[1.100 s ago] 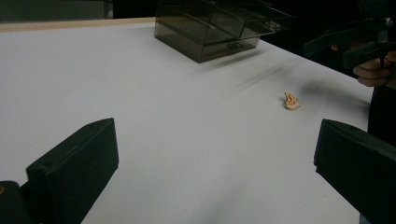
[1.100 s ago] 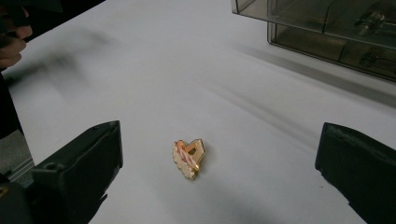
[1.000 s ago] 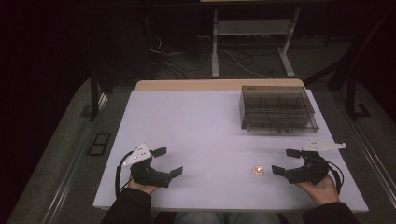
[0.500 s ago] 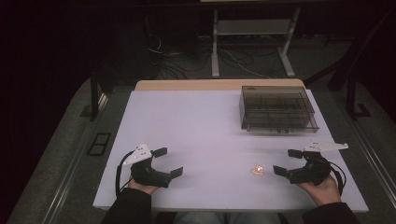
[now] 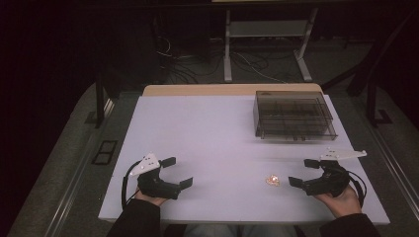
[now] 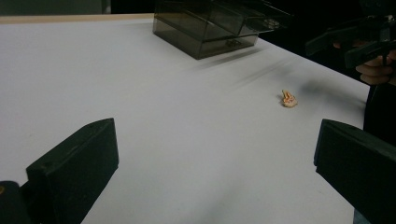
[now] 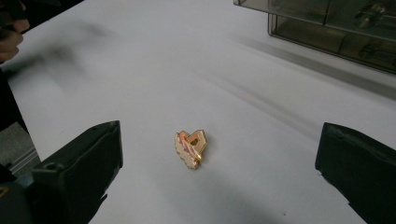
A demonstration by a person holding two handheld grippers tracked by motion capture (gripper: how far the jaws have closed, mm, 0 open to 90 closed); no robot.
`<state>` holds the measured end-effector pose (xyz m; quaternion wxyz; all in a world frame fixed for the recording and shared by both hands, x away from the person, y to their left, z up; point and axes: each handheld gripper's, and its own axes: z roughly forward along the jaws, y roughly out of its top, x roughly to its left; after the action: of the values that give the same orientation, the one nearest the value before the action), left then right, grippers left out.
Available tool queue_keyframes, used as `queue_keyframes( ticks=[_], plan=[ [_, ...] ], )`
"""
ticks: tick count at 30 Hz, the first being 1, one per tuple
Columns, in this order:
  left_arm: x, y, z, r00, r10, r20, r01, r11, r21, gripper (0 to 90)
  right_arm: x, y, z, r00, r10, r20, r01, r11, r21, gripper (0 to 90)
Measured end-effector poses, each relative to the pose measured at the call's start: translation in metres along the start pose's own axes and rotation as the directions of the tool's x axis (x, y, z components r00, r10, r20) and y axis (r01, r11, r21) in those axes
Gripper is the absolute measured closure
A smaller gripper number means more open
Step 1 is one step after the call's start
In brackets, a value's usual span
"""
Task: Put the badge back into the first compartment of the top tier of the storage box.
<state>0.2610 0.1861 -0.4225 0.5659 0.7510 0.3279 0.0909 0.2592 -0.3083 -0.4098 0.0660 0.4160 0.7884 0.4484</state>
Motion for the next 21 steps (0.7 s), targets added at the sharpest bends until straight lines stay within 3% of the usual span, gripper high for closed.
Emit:
queue_keyframes(
  ticks=[21],
  plan=[
    [-0.001,-0.002,0.001,1.0000,0.000,-0.003,0.000,1.0000,0.005,0.0,0.011,0.017,0.006,0.9984,-0.052,-0.023,0.053,0.997,0.054,0.1]
  ],
)
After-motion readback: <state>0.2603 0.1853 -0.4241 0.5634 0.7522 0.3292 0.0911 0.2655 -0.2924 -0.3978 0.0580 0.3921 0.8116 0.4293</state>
